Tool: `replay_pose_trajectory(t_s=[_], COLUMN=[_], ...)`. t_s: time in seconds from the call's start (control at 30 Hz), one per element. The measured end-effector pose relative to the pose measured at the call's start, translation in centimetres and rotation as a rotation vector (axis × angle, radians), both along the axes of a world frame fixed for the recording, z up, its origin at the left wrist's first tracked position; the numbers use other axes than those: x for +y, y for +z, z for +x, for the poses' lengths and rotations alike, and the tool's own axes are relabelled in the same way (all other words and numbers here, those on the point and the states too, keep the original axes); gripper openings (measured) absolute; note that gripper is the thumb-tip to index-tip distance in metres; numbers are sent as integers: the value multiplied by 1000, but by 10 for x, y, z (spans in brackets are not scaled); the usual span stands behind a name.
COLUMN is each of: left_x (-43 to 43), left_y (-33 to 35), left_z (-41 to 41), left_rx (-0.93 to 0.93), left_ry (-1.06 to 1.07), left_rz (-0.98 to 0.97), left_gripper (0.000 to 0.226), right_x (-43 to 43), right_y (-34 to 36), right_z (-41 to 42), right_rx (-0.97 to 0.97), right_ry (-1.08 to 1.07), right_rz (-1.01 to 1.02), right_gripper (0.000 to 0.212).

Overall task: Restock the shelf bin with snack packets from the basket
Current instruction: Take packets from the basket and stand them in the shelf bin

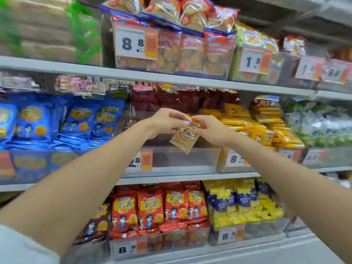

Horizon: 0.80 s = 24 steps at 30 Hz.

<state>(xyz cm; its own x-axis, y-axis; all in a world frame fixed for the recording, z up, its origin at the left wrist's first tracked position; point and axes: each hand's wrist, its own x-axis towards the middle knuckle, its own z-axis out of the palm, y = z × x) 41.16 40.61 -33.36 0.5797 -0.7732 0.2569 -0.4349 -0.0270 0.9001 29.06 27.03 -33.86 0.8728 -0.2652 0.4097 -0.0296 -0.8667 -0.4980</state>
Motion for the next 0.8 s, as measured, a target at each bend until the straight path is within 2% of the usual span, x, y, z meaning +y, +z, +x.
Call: replay_pose_trajectory(t_s=[0.03, 0.1, 0.17, 0.2, 0.3, 0.4, 0.47, 0.53, 0.6, 0.8], left_x=[1, 5, 6, 6, 1, -5, -9, -11, -13, -16], left_y=[5, 13, 16, 16, 15, 17, 17, 16, 14, -2], left_z=[9, 32, 57, 70, 108, 140, 164, 185, 201, 218], left_rx=[-3, -23, -27, -28, -176, -645, -854, -969, -1032, -1128], left_ry=[29, 114, 167, 169, 176, 273, 310, 324, 332, 311], left_rz=[-8, -30, -26, -6, 145, 447, 611, 736, 832, 1051], left_gripper=[21, 17, 19, 20, 22, 7, 21, 13, 8, 15], right_x=[1, 4, 5, 4, 0, -3, 0, -3, -4, 7], right_y=[0, -2, -7, -12, -24, -36, -43, -50, -56, -89], right_z=[16, 44, 69, 82, 125, 170, 200, 231, 255, 293], right_rx=[-31, -68, -15, 27, 29, 132, 284, 333, 332, 403], right_ry=[-5, -26, -9, -18, -80, -61, -17, -14, -5, 25], right_rz=[24, 245, 478, 509, 467, 505, 554, 506, 447, 229], right_gripper=[30, 44, 36, 29, 29, 14, 17, 31, 30, 29])
